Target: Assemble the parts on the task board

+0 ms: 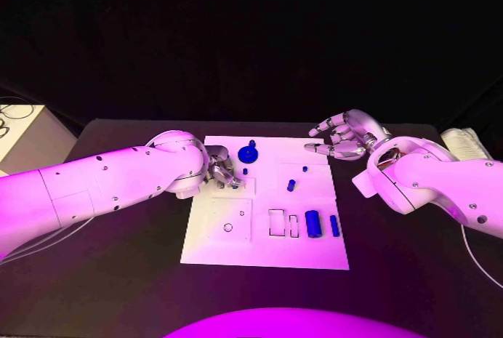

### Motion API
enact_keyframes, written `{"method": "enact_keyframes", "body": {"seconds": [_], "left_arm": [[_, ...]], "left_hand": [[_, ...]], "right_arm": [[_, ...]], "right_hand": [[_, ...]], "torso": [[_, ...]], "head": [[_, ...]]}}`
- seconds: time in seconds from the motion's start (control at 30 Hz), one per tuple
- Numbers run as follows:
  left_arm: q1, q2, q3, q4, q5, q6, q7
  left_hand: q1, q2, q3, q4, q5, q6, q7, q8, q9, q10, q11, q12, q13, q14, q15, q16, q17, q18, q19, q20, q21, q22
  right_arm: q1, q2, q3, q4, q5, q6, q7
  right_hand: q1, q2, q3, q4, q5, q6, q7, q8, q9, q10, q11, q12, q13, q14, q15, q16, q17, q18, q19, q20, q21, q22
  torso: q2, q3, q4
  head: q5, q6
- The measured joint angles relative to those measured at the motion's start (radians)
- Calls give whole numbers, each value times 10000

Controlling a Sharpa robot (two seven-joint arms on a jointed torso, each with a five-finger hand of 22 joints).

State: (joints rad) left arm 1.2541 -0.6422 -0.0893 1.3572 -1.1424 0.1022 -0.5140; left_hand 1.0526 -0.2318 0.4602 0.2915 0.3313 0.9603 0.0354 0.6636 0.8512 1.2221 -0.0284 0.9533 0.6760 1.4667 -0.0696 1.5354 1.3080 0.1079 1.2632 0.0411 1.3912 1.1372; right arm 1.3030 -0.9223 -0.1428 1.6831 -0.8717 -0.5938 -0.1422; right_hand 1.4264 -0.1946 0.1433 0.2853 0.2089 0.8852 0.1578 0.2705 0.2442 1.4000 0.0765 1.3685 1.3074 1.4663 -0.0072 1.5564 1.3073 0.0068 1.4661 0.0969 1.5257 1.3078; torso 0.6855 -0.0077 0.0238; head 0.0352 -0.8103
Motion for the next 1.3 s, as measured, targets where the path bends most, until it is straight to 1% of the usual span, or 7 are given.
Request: {"method": "enact_keyframes", "body": {"seconds": [0.23, 0.33, 0.47, 0.73, 1.0, 1.2, 1.3], "left_arm": [[-32, -121, 35, 131, -5, -54, -6], [-41, -193, 101, 213, -7, -79, -16], [-37, -296, 275, 357, -8, -148, -22], [45, -465, 704, 617, 9, -254, -26], [437, -695, 923, 447, 70, -123, -30], [815, -573, 963, -345, 372, -51, -12], [942, -340, 964, -842, 538, -53, 8]], "left_hand": [[-173, 91, -327, 23, -466, 69, 2, -19, 0, 0, 0, 99, 87, 0, 0, 40, 0, 0, 0, 0, -38, 0], [-352, 175, -588, 27, -893, 80, -9, -19, 0, 0, 0, 147, 146, 0, 1, 89, 0, -1, 0, 0, -38, -8], [-395, 210, -684, 23, -1152, 104, -33, -19, 1, 0, 0, 147, 160, 0, 1, 89, -1, 0, 0, 0, -38, -8], [-435, 250, -810, 37, -1196, 104, -34, -57, 0, 0, 0, 146, 53, 0, 1, 89, -2, 1, 0, 0, -78, -100], [2, 371, -975, 11, -1107, -533, 275, -481, -95, -846, 236, -484, -681, -16, 64, -263, -3, -1, -616, 111, -536, -825], [397, 472, -1067, 13, -1065, -1189, 719, -1406, -764, -1217, 572, -468, -714, -10, 388, -299, -3, -1, -845, 339, -658, -1067], [396, 473, -1075, 20, -1065, -1223, 753, -1495, -864, -1233, 589, -444, -704, -1, 398, -299, -3, -2, -805, 380, -658, -1067]], "right_arm": [[-6, 1, 0, -14, 3, 0, 2], [-11, 3, 0, -27, 4, 0, 3], [-15, 8, 0, -46, 5, 0, 4], [-23, 23, 0, -91, 7, 0, 5], [-27, 22, 0, -125, 11, 0, 5], [-29, 21, 0, -163, 14, -1, 7], [-29, 26, 0, -172, 14, -2, 11]], "right_hand": [[0, 0, 0, 0, 0, 0, 0, 0, 1, 0, 0, 0, 0, 0, 0, 0, 0, 0, 0, 0, 0, -1], [0, 0, 0, 0, 0, 0, 0, 0, 1, 0, 0, 0, 0, 0, 0, 0, 0, 0, 0, 0, 0, -1], [1, 0, 0, 0, 0, 0, 0, 0, 1, 0, 0, 0, -1, 0, 0, 0, 0, 0, 0, 0, 0, -2], [1, -1, 1, -1, 0, 0, 0, 0, 1, 0, 0, 0, -1, 0, 0, 0, 0, 0, 0, 0, 0, -3], [1, -1, 1, -1, 0, 1, 0, 0, 1, 1, 0, 0, -1, 0, 0, 0, 0, 0, 0, 0, 0, -3], [1, -1, 1, -1, 0, 1, 0, 0, 1, 1, 0, 0, -1, 0, 0, 0, 0, 0, 0, 0, 0, -4], [1, -1, 1, -1, 0, 1, 0, 0, 1, 1, 0, 0, 1, 0, 0, 0, 0, 0, 0, 0, 0, -4]], "torso": [[0, 0, -1], [-3, 0, 1], [-5, 0, 2], [-10, 10, -4], [4, 18, -9], [17, 21, 0], [31, 18, -2]], "head": [[11, 17], [12, 28], [12, 44], [35, 93], [35, 158], [74, 239], [114, 282]]}}
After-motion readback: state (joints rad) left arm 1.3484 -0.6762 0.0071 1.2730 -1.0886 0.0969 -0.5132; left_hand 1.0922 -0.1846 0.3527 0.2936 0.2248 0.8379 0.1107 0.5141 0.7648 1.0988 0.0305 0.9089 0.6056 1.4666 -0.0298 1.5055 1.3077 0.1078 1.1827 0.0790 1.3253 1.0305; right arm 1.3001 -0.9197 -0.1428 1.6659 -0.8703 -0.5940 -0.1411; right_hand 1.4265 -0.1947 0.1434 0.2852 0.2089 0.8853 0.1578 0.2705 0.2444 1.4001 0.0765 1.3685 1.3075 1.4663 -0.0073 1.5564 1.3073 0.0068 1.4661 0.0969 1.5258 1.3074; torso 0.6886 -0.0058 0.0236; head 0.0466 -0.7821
